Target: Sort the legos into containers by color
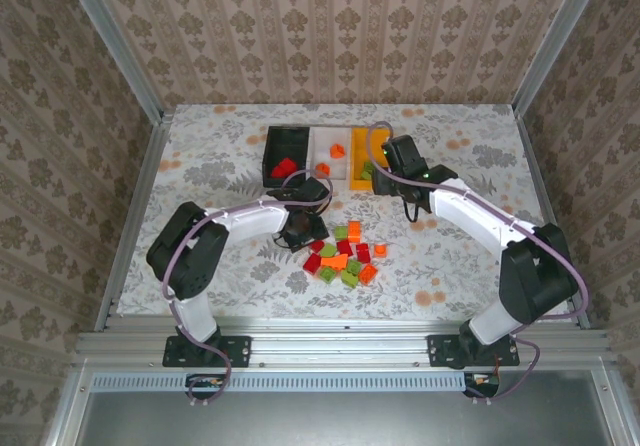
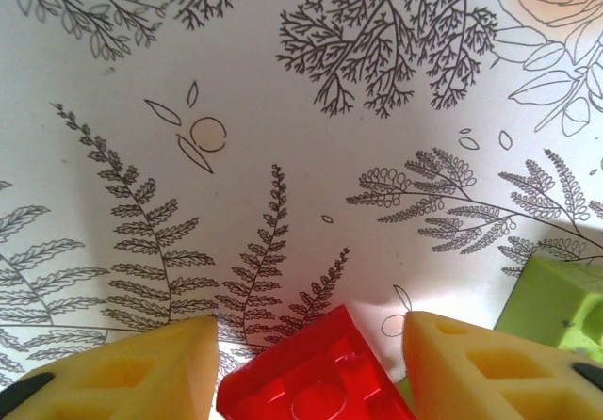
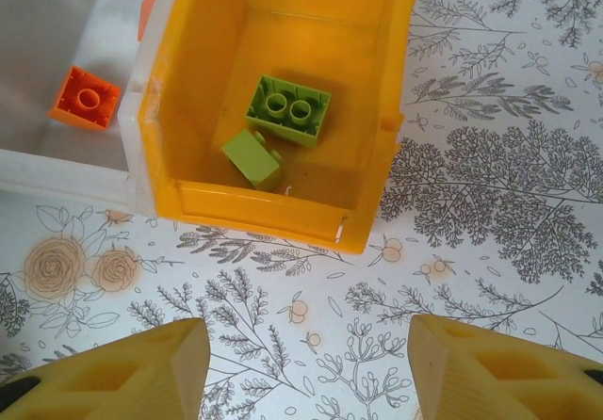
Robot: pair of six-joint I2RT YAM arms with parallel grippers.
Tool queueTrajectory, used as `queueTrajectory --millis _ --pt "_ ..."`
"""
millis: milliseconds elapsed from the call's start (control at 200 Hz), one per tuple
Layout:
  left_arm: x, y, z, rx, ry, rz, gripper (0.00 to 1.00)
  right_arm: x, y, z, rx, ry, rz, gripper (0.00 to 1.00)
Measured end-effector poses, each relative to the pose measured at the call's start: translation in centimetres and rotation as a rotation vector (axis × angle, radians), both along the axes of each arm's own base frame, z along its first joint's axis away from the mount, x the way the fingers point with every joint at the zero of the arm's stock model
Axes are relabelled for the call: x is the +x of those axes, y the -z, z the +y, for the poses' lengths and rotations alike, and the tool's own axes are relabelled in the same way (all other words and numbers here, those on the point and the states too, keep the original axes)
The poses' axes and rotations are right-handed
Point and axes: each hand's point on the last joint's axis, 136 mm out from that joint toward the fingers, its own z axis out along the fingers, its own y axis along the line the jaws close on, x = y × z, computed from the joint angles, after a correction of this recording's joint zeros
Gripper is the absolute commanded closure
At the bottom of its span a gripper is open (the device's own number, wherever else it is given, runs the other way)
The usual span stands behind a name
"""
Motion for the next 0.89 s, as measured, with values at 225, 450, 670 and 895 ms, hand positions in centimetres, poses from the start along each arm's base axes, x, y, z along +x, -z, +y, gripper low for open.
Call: queueTrajectory --millis 225,450,670,895 --pt "0.0 0.2 0.2 0.035 0.001 0.028 0.58 -0.9 0.2 -0.4 0.0 0.001 0.001 0.41" --pt "0.1 0.1 0.6 0.036 -0.004 0.046 0.69 -1.4 0.1 -0.6 0.009 0.004 0.0 0.41" --pt "0.5 0.0 1.0 -0.002 -0.008 0.08 0.81 -2.2 0.4 -0.5 0.023 0.004 0.007 0.41" --pt "4.8 -1.7 0.0 -0.081 0.015 -0.064 0.83 -4.1 1.4 1.4 0.05 -0.03 0.029 0.41"
